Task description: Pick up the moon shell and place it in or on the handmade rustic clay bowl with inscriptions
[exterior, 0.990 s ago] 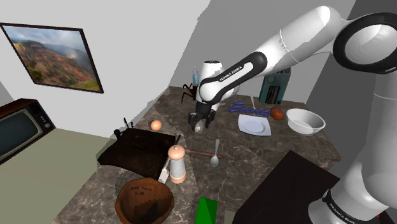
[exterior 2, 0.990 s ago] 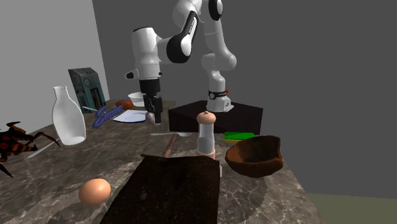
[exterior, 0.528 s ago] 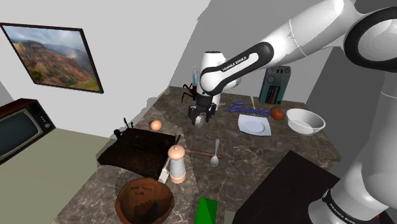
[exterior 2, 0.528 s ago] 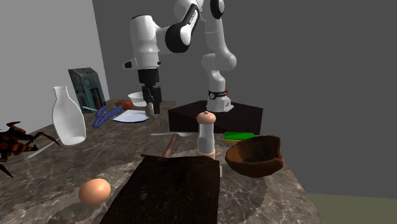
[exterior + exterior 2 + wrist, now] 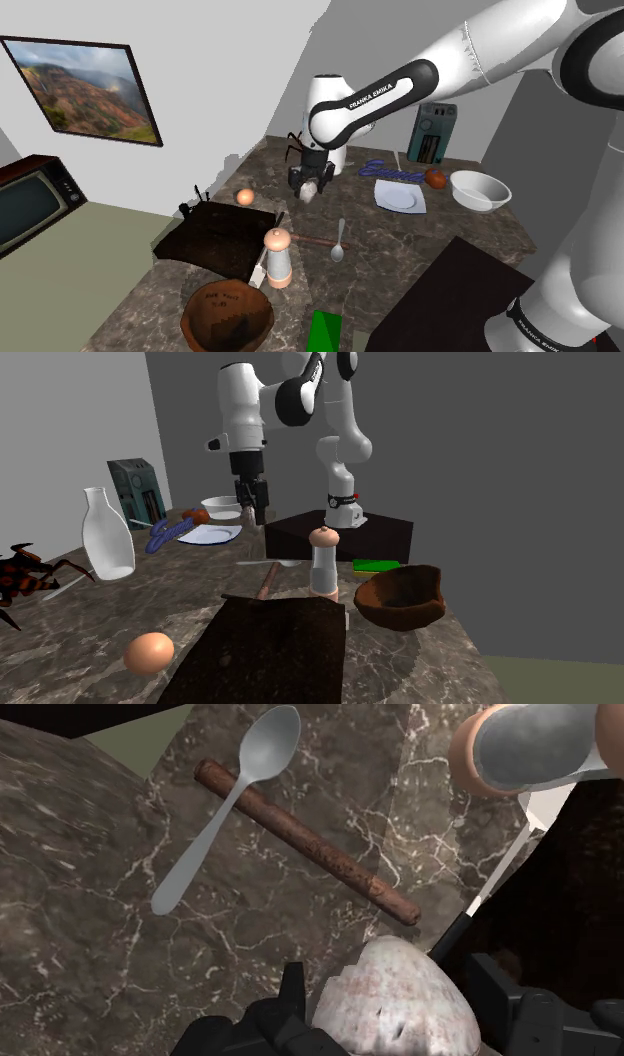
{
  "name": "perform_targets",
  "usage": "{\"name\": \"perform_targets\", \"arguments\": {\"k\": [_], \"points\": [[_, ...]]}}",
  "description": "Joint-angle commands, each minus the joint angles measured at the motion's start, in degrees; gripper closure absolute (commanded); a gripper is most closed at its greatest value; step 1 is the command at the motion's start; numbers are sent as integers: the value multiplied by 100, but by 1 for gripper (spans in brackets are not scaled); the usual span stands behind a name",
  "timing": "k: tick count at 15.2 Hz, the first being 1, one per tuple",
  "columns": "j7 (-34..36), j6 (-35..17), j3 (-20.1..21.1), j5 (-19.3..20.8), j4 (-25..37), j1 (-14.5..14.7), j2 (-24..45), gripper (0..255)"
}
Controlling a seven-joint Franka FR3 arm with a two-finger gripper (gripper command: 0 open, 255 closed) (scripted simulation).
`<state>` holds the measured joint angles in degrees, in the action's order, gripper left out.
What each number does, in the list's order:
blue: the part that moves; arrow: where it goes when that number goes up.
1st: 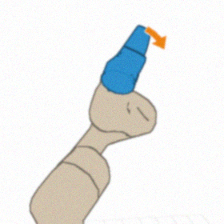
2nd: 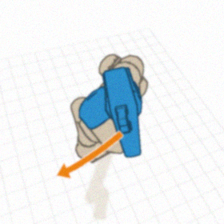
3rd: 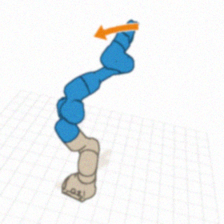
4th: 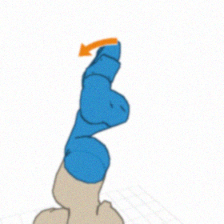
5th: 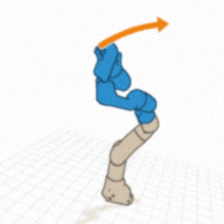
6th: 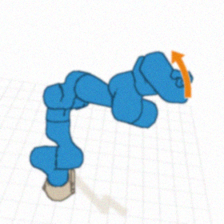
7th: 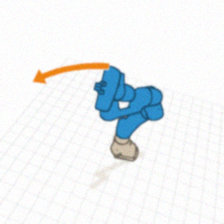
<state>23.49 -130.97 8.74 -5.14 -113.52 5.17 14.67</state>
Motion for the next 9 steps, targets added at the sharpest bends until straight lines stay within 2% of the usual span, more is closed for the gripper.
{"name": "perform_targets", "arguments": {"k": [1, 9], "points": [[255, -62, 83, 22, -119, 155, -81, 255], [1390, -204, 423, 219, -151, 842, -62, 255]]}}
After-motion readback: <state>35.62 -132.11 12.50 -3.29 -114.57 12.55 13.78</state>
